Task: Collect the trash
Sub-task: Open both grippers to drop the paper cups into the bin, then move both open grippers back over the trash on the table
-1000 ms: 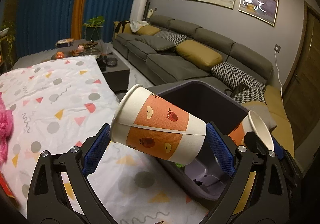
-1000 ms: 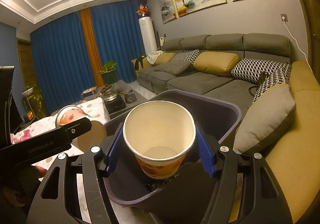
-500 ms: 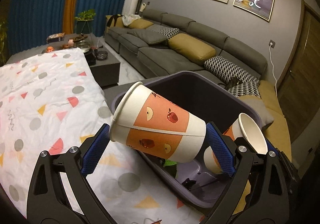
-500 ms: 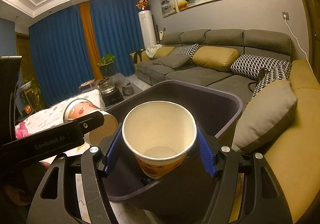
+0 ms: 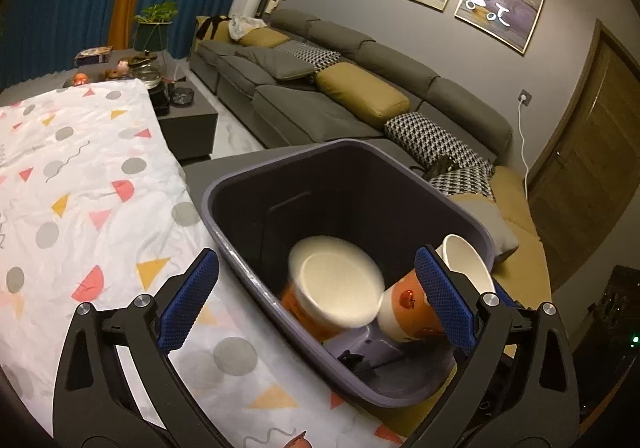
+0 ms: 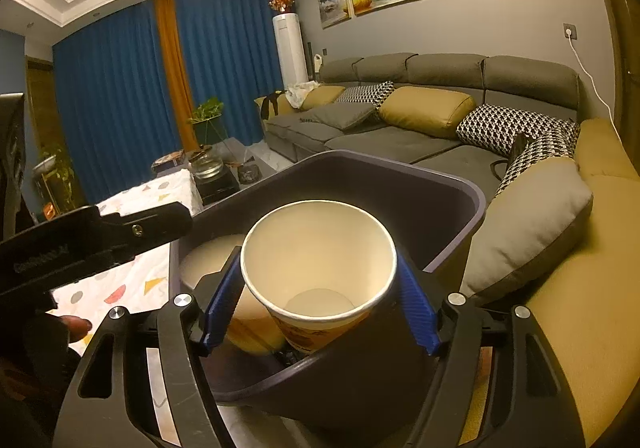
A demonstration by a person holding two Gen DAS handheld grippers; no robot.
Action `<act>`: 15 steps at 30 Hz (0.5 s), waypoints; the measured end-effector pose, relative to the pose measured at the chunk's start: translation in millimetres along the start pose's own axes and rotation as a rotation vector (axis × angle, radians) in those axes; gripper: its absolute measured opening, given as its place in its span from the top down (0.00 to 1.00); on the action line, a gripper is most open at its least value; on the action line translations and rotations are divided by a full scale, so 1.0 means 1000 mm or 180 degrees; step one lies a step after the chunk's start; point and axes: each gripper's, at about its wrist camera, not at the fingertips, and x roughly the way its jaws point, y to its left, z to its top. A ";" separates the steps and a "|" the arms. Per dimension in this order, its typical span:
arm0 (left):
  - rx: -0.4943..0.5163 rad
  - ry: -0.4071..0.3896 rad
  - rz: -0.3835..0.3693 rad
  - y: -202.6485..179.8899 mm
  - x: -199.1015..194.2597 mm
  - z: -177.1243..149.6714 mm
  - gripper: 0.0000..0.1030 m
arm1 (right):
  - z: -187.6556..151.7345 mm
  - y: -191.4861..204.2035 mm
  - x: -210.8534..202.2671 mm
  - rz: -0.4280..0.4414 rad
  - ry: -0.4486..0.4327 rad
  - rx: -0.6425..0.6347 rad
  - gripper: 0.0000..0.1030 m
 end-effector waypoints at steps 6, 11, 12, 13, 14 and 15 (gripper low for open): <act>-0.0091 -0.0128 0.0067 0.009 -0.023 -0.003 0.06 | 0.001 -0.001 -0.003 -0.0011 -0.0019 0.0015 0.26; -0.0162 -0.0297 0.0248 0.019 -0.059 -0.013 0.06 | 0.003 0.005 -0.022 0.0018 -0.0129 -0.0004 0.22; -0.0169 -0.0336 0.0316 0.021 -0.070 -0.016 0.06 | 0.003 0.007 -0.028 0.0023 -0.0165 -0.0017 0.22; -0.0170 -0.0365 0.0376 0.023 -0.077 -0.019 0.06 | 0.003 0.009 -0.034 0.0040 -0.0196 -0.0026 0.21; -0.0172 -0.0406 0.0461 0.026 -0.087 -0.023 0.06 | 0.003 0.011 -0.038 0.0052 -0.0218 -0.0028 0.21; -0.0175 -0.0442 0.0533 0.030 -0.096 -0.027 0.06 | 0.002 0.015 -0.045 0.0067 -0.0250 -0.0032 0.21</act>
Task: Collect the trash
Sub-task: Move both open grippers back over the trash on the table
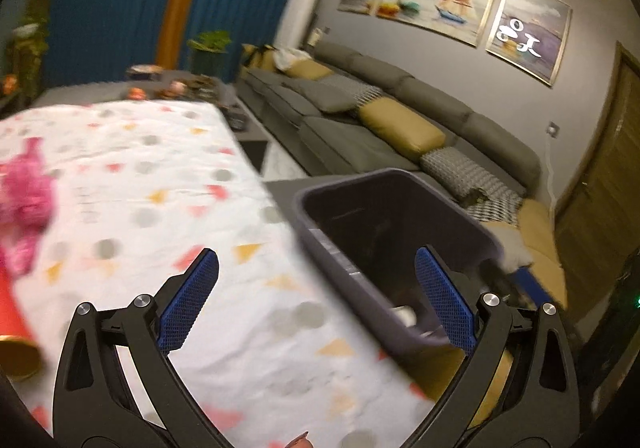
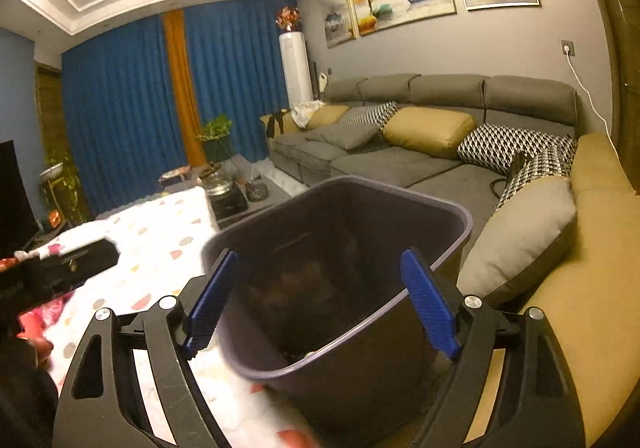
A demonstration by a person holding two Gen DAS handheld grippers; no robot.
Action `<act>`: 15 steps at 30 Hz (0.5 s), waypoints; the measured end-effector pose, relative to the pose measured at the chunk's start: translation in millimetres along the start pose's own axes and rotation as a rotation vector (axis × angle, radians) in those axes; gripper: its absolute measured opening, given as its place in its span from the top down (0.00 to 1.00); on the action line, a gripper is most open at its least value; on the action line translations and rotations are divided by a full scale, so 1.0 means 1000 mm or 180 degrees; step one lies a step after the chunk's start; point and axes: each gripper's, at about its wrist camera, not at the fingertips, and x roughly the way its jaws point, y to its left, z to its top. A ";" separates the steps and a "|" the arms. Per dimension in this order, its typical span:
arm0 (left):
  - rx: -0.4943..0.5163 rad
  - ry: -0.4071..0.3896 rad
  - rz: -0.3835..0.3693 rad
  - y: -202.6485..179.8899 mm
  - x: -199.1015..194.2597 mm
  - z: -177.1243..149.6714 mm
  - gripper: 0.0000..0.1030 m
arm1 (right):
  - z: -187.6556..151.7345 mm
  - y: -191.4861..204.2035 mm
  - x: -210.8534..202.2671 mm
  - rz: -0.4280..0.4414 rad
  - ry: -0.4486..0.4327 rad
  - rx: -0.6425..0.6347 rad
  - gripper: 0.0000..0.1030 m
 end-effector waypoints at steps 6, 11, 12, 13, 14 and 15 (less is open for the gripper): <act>-0.0068 -0.0148 0.0433 0.036 -0.054 -0.020 0.06 | -0.007 0.029 -0.025 0.0235 -0.0011 -0.0059 0.20; -0.0006 -0.0374 0.0869 0.070 -0.104 -0.039 0.06 | -0.016 0.065 -0.044 0.0497 -0.0009 -0.0227 0.20; -0.0001 -0.0401 0.0919 0.074 -0.111 -0.042 0.06 | -0.017 0.072 -0.047 0.0534 -0.0016 -0.0252 0.20; 0.0006 -0.0438 0.0989 0.084 -0.122 -0.047 0.06 | -0.019 0.078 -0.050 0.0593 -0.0022 -0.0276 0.20; 0.0018 -0.0456 0.1052 0.091 -0.129 -0.051 0.06 | -0.021 0.085 -0.054 0.0659 -0.0017 -0.0299 0.20; 0.0050 -0.0478 0.1162 0.101 -0.139 -0.056 0.06 | -0.023 0.094 -0.057 0.0733 -0.0005 -0.0327 0.21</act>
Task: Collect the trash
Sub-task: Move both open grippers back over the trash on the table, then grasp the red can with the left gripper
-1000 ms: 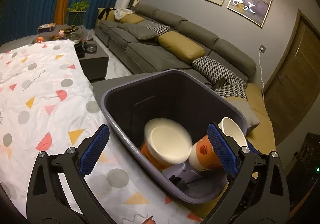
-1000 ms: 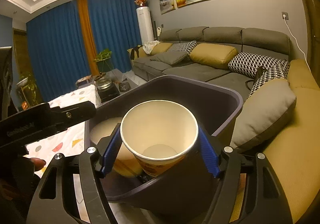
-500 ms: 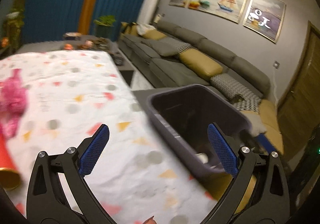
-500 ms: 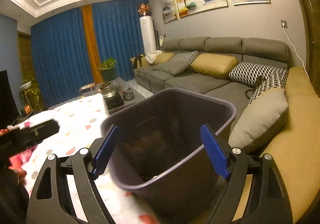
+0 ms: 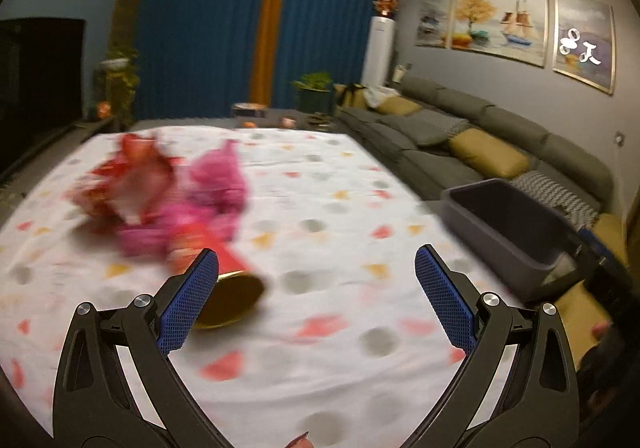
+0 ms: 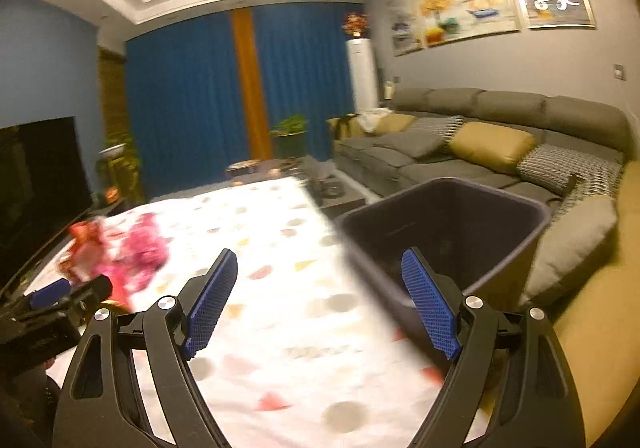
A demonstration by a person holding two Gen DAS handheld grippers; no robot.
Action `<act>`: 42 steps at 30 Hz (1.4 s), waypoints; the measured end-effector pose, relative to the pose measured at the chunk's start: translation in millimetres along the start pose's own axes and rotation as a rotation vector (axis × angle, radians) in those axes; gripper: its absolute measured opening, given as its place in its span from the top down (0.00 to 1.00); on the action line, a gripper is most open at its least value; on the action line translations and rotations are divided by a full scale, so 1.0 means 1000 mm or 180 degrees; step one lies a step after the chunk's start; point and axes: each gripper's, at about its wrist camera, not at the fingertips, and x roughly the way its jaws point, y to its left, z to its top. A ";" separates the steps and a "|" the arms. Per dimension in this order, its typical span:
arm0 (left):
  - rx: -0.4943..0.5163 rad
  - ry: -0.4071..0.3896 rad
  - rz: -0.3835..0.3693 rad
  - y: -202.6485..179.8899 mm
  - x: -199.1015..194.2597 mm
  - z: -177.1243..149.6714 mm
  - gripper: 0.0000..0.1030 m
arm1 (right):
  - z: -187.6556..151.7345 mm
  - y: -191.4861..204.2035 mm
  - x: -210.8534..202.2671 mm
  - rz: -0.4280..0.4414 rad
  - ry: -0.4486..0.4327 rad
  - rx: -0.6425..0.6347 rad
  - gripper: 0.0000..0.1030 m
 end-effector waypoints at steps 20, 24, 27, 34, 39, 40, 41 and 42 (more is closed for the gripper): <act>0.0003 0.0491 0.0208 0.075 0.016 -0.021 0.25 | -0.009 0.100 -0.001 0.0607 0.0083 -0.0309 0.21; -0.0021 0.0627 0.0188 0.080 0.030 -0.020 0.38 | -0.011 0.102 0.003 0.0605 0.0105 -0.0320 0.21; -0.0017 0.0724 0.0207 0.081 0.040 -0.020 0.50 | -0.011 0.104 0.009 0.0616 0.0147 -0.0323 0.21; -0.0146 0.0869 0.0041 0.090 0.049 -0.022 0.97 | -0.016 0.113 0.023 0.0666 0.0292 -0.0388 0.21; -0.0136 0.0767 0.0034 0.094 0.039 -0.022 0.97 | -0.017 0.122 0.028 0.0692 0.0333 -0.0417 0.22; -0.0154 0.0731 0.0019 0.096 0.034 -0.022 0.97 | -0.017 0.124 0.030 0.0698 0.0339 -0.0421 0.22; -0.0177 0.0709 0.0006 0.099 0.030 -0.021 0.97 | -0.017 0.126 0.031 0.0705 0.0347 -0.0423 0.22; -0.0208 0.0671 -0.0014 0.102 0.023 -0.020 0.97 | -0.017 0.129 0.033 0.0717 0.0361 -0.0426 0.22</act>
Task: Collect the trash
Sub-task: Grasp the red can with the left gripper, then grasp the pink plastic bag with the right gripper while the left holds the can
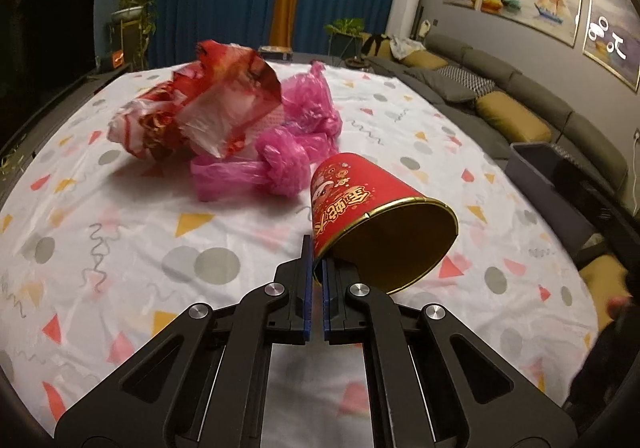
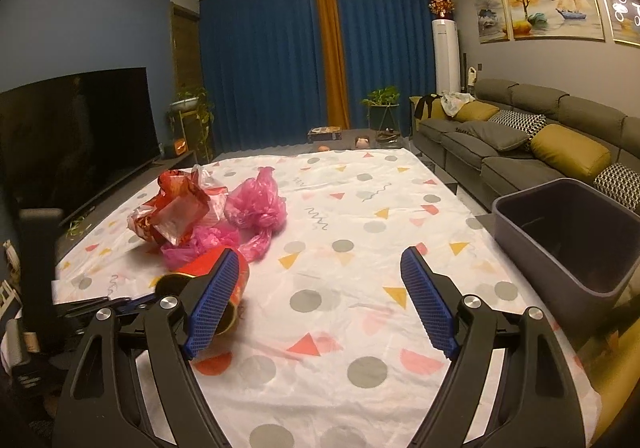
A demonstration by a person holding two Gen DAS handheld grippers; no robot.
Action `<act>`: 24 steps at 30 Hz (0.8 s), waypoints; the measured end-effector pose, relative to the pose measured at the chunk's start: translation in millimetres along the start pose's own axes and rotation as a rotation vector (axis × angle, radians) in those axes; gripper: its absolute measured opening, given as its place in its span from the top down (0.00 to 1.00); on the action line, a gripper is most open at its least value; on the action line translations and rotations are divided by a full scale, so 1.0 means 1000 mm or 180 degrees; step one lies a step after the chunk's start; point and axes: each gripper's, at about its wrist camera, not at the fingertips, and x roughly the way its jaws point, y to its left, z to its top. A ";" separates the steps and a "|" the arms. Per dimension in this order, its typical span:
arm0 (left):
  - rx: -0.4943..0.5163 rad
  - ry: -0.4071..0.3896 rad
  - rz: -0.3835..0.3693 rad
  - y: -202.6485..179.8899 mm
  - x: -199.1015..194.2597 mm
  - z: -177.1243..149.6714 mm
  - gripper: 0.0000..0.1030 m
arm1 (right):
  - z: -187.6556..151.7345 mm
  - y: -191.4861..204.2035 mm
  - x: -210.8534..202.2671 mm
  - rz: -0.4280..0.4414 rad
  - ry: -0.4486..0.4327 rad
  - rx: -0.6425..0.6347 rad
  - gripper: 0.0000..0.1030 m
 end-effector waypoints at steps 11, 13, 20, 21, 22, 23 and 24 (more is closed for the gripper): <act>-0.0194 -0.0339 0.0122 0.046 -0.055 0.001 0.97 | 0.005 0.046 0.041 0.0196 0.0164 -0.0120 0.25; -0.0268 -0.0369 0.0184 0.059 -0.060 0.002 0.97 | 0.007 0.055 0.049 0.0241 0.0192 -0.0132 0.25; -0.0463 -0.0415 0.0271 0.093 -0.070 0.002 0.97 | 0.005 0.088 0.088 0.0381 0.0400 -0.0161 0.29; -0.0478 -0.0415 0.0272 0.096 -0.070 0.002 0.97 | 0.004 0.095 0.095 0.0403 0.0442 -0.0181 0.29; -0.0496 -0.0420 0.0275 0.100 -0.070 0.002 0.97 | 0.003 0.099 0.100 0.0409 0.0465 -0.0205 0.30; -0.0512 -0.0424 0.0280 0.103 -0.071 0.003 0.97 | 0.002 0.104 0.106 0.0401 0.0490 -0.0244 0.31; -0.0530 -0.0428 0.0281 0.107 -0.071 0.003 0.97 | 0.002 0.107 0.109 0.0393 0.0508 -0.0268 0.33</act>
